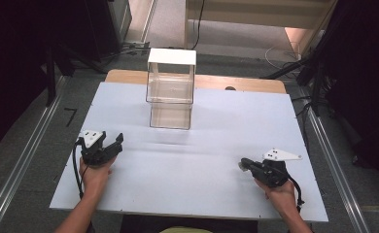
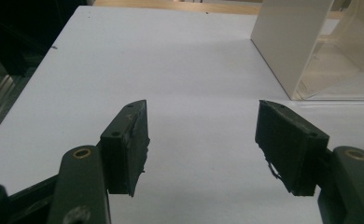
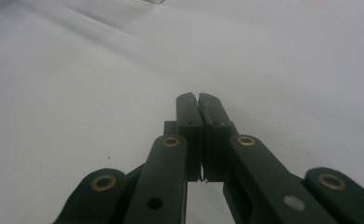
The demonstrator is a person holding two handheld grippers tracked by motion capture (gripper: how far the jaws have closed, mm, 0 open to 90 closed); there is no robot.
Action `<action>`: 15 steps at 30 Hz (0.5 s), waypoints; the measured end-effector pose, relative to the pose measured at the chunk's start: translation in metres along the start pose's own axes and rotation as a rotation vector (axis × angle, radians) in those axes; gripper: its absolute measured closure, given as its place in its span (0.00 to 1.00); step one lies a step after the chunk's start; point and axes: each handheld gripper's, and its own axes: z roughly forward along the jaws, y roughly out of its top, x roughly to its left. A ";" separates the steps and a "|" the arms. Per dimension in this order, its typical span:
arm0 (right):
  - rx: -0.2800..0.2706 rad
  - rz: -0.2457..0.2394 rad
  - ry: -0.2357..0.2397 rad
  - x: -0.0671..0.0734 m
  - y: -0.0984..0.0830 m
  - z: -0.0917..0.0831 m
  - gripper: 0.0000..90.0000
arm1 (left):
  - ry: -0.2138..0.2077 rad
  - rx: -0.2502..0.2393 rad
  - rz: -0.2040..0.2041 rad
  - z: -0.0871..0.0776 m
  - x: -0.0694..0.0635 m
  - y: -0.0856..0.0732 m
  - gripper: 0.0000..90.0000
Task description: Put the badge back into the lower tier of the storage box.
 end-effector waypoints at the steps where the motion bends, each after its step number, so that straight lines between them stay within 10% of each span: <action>1: 0.000 0.003 0.002 0.000 0.001 0.001 0.95 | 0.000 0.000 0.001 0.000 0.000 0.000 0.38; 15: -0.018 0.004 0.007 0.000 0.010 0.003 0.95 | 0.001 0.004 0.003 0.001 -0.001 0.000 0.38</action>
